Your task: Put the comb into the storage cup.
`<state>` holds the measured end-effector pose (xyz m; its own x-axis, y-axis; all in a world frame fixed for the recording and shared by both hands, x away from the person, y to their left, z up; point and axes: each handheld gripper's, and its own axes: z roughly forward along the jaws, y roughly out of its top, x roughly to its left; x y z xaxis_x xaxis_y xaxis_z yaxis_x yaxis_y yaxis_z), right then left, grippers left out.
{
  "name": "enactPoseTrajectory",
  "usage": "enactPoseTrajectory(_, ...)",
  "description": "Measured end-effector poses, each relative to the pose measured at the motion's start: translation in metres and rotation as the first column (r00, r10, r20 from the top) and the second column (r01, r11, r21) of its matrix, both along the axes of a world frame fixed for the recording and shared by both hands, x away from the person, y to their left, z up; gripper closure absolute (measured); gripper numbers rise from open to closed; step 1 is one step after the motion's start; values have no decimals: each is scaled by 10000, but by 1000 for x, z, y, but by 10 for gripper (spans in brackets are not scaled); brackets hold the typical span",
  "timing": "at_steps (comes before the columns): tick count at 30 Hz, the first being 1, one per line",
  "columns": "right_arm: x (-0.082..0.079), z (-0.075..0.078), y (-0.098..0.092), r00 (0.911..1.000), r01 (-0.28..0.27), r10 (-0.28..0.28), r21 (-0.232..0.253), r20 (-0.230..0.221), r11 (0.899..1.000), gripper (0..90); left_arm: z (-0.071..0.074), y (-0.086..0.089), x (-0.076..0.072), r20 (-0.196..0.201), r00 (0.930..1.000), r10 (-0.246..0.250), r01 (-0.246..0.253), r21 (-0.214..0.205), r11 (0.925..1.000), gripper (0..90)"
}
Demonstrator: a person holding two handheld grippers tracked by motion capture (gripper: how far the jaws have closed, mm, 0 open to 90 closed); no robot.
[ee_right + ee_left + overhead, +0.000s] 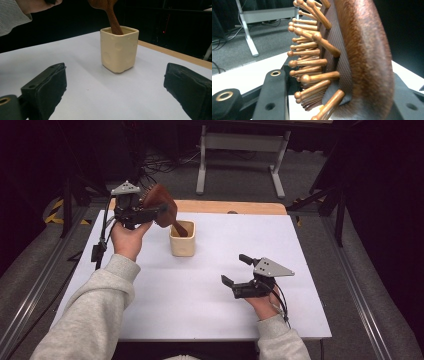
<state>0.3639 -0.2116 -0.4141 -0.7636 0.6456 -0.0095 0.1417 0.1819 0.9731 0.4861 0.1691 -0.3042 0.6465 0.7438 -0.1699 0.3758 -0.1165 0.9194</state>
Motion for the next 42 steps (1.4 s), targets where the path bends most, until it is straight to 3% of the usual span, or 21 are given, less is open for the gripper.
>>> enactPoseTrajectory(13,0,0,1,10000,-79,79,21,-14,10000,51,-15,-3,7,-549,9984,102,-111,-151,9998,509)
enactPoseTrajectory(42,-1,0,1,9999,-117,118,52,-18,9999,51,-29,-22,12,-1028,9947,-45,93,463,9989,494)
